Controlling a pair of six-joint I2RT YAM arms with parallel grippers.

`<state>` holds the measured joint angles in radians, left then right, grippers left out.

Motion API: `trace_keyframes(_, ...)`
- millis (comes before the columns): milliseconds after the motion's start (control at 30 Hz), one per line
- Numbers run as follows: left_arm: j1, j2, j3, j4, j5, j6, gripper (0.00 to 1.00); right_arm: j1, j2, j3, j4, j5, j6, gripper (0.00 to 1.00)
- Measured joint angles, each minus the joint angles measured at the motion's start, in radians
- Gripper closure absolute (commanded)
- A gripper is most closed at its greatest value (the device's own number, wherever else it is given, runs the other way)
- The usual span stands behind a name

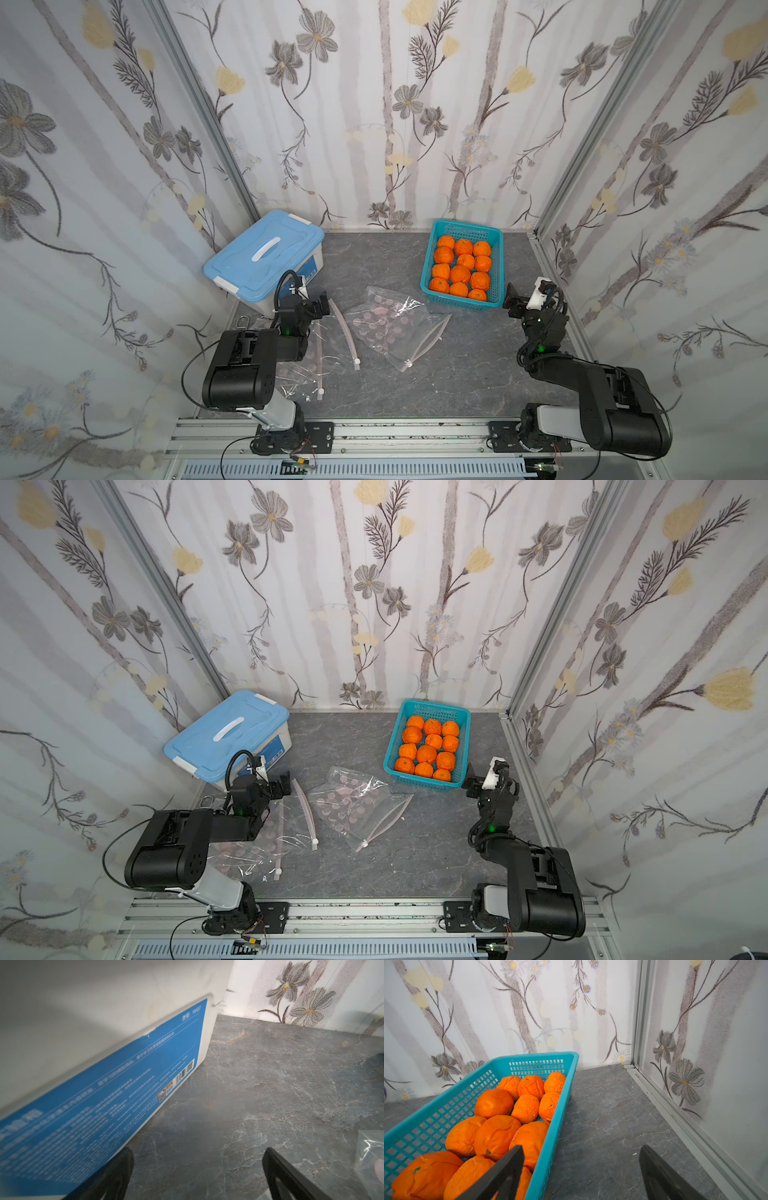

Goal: Open the zip-top bag and take out the orange
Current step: Reset both arms

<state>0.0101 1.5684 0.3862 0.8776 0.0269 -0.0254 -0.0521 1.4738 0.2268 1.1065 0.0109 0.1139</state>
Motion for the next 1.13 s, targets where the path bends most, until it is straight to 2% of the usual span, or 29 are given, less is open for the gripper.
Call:
trace_keyframes(67,0.000,0.000,0.000,0.000,0.000,0.000,0.00,0.007,0.000,0.000,0.007,0.008,-0.005,0.01)
trace_keyframes(1133,0.000,0.000,0.000,0.000,0.003,0.000,0.00,0.019,0.010,0.009,0.025,0.029,-0.027,0.01)
